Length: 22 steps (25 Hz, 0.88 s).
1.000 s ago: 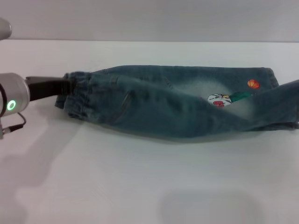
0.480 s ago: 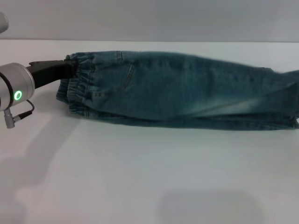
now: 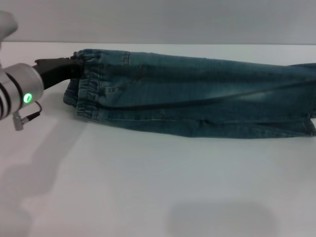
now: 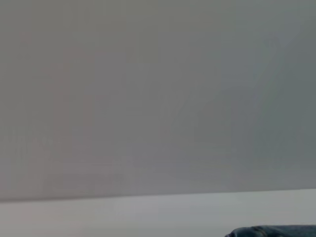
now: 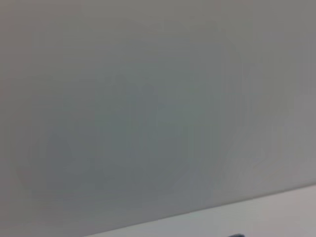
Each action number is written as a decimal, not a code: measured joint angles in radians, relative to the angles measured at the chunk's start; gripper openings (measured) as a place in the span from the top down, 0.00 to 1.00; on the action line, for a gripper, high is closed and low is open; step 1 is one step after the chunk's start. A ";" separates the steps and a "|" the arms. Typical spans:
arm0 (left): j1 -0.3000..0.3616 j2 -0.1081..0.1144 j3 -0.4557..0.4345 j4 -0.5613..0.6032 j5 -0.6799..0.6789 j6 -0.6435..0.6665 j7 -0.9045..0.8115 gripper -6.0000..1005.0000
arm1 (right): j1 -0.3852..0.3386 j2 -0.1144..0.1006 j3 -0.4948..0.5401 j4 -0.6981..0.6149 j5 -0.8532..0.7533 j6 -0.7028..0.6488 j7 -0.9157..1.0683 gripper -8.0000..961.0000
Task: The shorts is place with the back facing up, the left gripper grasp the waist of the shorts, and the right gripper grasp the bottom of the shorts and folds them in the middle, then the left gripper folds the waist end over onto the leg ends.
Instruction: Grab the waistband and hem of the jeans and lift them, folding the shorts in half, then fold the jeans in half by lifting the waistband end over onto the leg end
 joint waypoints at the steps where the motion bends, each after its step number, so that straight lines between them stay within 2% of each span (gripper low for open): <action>1: -0.001 0.000 0.013 0.009 -0.001 0.026 0.014 0.83 | 0.012 0.000 0.011 -0.026 0.018 0.008 -0.041 0.85; 6: -0.001 -0.002 0.058 0.034 -0.008 0.110 0.031 0.81 | 0.057 -0.003 0.030 -0.103 0.045 0.041 -0.095 0.84; 10: 0.004 -0.002 0.063 0.036 -0.011 0.131 0.029 0.78 | 0.054 0.000 0.028 -0.106 0.044 0.045 -0.100 0.83; 20: 0.005 0.000 0.048 0.020 -0.018 0.070 0.023 0.61 | 0.041 0.006 0.019 -0.114 0.053 0.087 -0.231 0.40; 22: -0.003 0.000 0.037 0.020 -0.018 0.038 0.023 0.45 | 0.049 0.008 0.004 -0.127 0.066 0.084 -0.282 0.33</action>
